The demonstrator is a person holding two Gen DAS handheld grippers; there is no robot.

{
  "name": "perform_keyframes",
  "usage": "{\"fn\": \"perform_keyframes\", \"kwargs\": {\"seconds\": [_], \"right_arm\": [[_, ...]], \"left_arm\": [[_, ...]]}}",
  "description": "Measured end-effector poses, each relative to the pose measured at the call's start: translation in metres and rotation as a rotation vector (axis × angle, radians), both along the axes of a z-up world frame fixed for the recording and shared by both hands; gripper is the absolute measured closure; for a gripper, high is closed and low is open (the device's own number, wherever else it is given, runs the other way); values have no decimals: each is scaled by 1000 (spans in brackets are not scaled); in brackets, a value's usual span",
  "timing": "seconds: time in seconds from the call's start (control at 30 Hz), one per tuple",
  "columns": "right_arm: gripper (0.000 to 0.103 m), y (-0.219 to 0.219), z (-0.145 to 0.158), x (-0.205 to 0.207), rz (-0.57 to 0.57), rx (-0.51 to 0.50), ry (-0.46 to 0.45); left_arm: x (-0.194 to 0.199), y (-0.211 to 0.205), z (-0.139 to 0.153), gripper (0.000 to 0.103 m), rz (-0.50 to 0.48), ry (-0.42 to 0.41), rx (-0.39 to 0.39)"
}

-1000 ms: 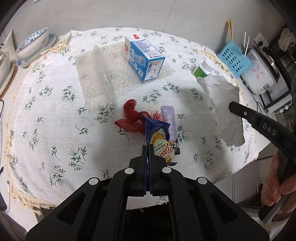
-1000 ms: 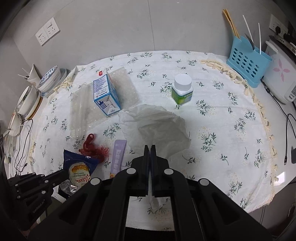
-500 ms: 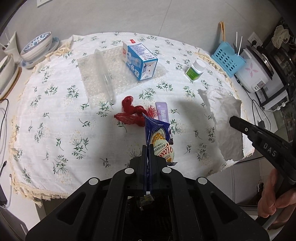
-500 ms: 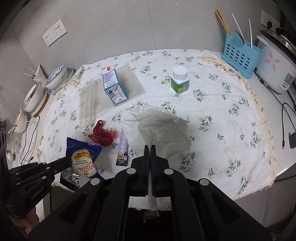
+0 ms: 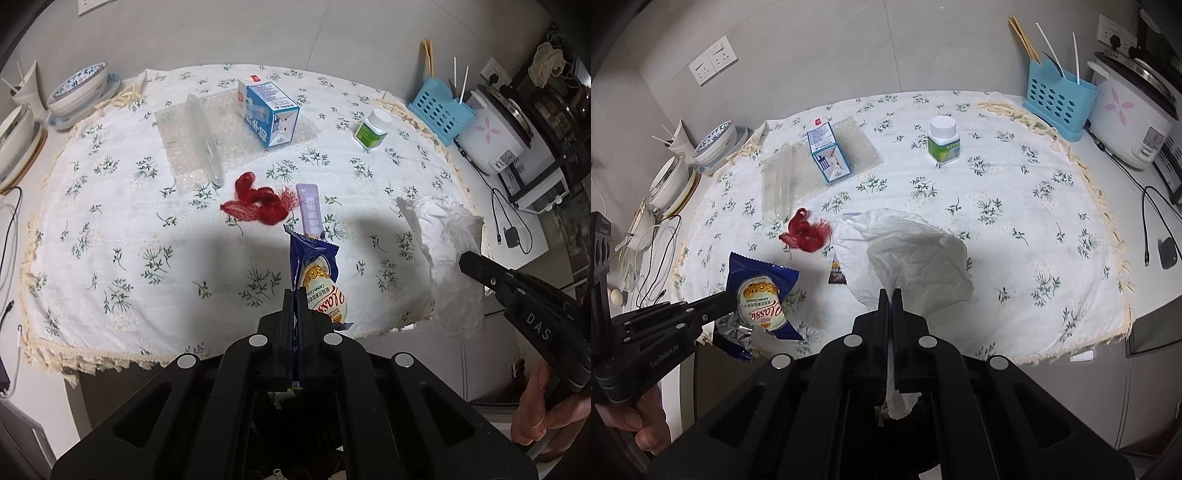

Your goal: Collect trash

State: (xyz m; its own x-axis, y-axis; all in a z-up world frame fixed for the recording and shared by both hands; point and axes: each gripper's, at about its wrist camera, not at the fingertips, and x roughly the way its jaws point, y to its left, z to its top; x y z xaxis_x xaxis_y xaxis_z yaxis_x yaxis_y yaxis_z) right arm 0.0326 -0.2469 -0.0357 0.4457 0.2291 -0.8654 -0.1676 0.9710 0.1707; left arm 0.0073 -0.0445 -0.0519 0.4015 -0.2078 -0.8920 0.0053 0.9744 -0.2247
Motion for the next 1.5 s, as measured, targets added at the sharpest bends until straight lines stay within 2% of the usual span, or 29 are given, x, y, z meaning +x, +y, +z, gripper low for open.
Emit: {"fn": "perform_keyframes", "kwargs": {"seconds": [0.37, 0.67, 1.03, 1.5], "right_arm": [[102, -6, 0, -37, 20, -13, -4], [102, -7, -15, -75, 53, -16, 22], [102, -8, -55, -110, 83, -22, 100], [102, -3, -107, -124, 103, -39, 179]], "left_arm": [[-35, -8, -1, 102, 1, 6, -8], [-68, -16, -12, 102, 3, 24, -3], [-103, -26, -55, 102, -1, 102, 13], [-122, -33, -110, 102, 3, 170, 48]]}}
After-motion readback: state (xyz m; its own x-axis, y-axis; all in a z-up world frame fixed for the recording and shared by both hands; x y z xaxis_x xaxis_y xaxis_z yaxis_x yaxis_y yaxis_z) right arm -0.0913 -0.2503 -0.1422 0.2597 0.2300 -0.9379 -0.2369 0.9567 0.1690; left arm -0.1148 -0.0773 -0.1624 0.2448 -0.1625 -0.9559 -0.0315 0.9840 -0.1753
